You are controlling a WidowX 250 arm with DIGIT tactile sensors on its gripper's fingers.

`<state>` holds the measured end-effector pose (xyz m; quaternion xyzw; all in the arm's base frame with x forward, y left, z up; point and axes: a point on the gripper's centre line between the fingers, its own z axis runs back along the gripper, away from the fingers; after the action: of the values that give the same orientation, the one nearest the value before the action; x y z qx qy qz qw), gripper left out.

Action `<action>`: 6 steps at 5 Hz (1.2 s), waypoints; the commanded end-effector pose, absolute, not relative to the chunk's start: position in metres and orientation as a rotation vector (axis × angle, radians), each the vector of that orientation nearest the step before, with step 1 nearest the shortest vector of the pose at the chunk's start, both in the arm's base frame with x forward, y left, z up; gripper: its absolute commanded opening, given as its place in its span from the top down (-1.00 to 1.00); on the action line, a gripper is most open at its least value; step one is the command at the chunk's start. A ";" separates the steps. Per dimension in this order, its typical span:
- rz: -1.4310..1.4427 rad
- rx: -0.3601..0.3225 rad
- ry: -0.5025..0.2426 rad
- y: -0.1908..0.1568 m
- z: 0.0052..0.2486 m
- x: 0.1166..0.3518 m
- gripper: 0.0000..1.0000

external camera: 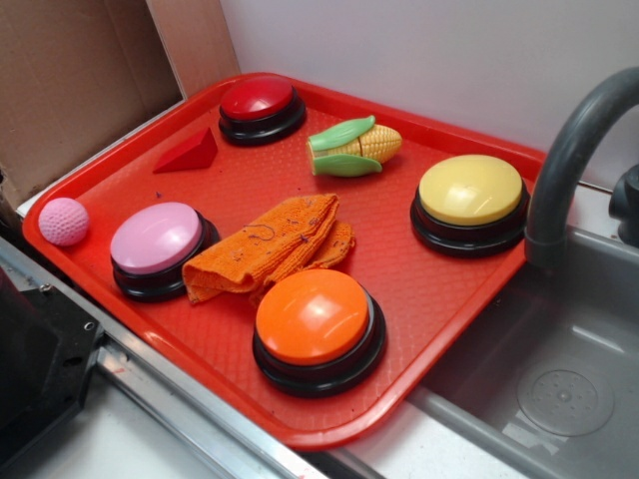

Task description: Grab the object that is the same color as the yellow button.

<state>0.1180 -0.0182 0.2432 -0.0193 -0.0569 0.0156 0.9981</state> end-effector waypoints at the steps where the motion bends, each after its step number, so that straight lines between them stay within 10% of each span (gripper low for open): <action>1: 0.031 -0.039 -0.114 -0.018 0.243 0.118 -1.00; 4: 0.110 -0.054 -0.131 0.008 0.257 0.228 -1.00; 6: 0.153 0.006 0.015 0.023 0.202 0.262 -1.00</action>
<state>0.2611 0.0185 0.1933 0.0015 0.0284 0.0689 0.9972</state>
